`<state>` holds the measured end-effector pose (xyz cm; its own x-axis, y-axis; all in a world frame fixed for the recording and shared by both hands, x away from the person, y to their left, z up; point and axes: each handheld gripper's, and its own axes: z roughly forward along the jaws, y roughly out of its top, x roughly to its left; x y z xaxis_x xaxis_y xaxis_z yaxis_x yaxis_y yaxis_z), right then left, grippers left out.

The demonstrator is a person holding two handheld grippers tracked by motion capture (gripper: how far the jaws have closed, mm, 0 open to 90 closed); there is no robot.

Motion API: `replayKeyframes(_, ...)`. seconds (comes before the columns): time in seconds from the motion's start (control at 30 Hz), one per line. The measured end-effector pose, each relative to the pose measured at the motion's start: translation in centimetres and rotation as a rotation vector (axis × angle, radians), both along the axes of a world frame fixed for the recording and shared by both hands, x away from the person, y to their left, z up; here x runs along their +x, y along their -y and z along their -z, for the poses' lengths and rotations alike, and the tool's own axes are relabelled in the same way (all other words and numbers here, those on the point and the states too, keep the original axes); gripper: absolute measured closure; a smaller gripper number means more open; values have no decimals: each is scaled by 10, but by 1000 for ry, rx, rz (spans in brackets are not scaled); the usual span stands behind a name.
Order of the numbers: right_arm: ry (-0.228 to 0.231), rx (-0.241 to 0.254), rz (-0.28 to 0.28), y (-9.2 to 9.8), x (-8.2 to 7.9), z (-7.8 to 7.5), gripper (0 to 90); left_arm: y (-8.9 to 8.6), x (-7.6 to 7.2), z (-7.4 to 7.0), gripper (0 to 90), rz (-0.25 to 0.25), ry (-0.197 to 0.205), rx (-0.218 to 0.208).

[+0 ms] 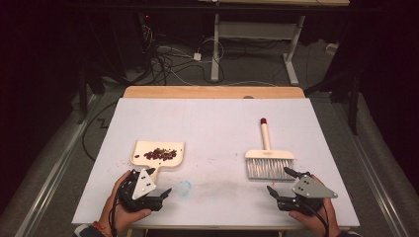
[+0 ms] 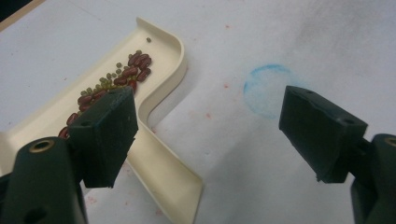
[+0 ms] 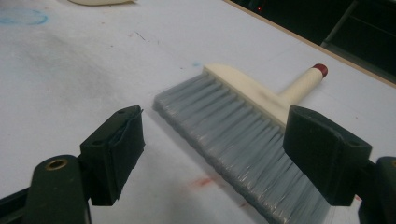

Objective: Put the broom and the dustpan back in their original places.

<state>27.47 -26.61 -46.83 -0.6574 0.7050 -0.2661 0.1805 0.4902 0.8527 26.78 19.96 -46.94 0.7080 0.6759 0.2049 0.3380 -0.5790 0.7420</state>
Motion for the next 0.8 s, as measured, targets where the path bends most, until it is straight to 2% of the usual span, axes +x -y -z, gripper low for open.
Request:
replayKeyframes(0.2,1,7,-17,-2,-2,-1,208,0,-2,-1,194,3,8,3)
replayKeyframes(0.3,9,-9,-23,-4,-4,-2,208,0,-3,-1,194,11,17,8)
replayKeyframes(0.53,23,-3,-20,-6,-6,-5,208,0,-3,0,194,22,15,18)
replayKeyframes(0.8,15,-5,-25,-6,-5,-5,208,2,-2,1,194,22,9,24)
